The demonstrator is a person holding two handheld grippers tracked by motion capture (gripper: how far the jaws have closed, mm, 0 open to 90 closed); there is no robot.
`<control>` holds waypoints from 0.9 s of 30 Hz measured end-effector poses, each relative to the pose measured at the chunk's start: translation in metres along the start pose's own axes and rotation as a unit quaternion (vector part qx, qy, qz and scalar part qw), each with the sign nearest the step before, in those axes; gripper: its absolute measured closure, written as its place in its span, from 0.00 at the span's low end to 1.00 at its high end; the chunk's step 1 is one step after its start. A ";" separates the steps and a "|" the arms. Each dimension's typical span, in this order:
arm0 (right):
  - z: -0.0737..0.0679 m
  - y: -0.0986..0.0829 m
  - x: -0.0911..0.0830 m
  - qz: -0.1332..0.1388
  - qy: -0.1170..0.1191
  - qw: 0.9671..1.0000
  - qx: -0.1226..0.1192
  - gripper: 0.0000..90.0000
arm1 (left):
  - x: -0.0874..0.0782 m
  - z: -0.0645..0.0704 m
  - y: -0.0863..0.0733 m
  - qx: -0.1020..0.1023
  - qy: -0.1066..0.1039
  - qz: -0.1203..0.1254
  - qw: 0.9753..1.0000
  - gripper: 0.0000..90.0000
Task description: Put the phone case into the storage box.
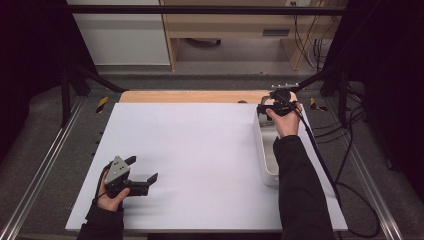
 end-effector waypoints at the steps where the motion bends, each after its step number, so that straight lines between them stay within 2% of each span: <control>1: -0.001 0.000 0.001 0.000 -0.001 1.000 0.000 0.13 | 0.000 0.000 0.000 0.000 0.000 0.000 1.000 0.00; 12: 0.000 0.000 0.001 0.007 0.000 1.000 -0.003 0.12 | 0.000 0.000 0.000 0.001 -0.001 -0.001 1.000 0.00; 17: -0.002 0.001 0.001 0.011 0.005 1.000 -0.010 0.06 | 0.001 0.000 0.000 0.001 -0.001 -0.001 1.000 0.00; 21: -0.003 0.002 0.000 0.024 0.004 0.999 -0.025 0.01 | 0.000 0.000 0.000 0.001 -0.002 -0.001 1.000 0.00; 27: -0.001 0.007 -0.005 0.045 0.005 0.999 -0.024 0.01 | 0.000 0.000 0.000 0.002 -0.002 -0.001 1.000 0.00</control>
Point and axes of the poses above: each handheld gripper's, and its own axes: x roughly forward along the jaws, y roughly out of its top, z roughly to its right, the point moved 7 cm from there along x, roughly forward along the jaws, and after that the axes turned 3 degrees about -z, right-handed, at the moved point
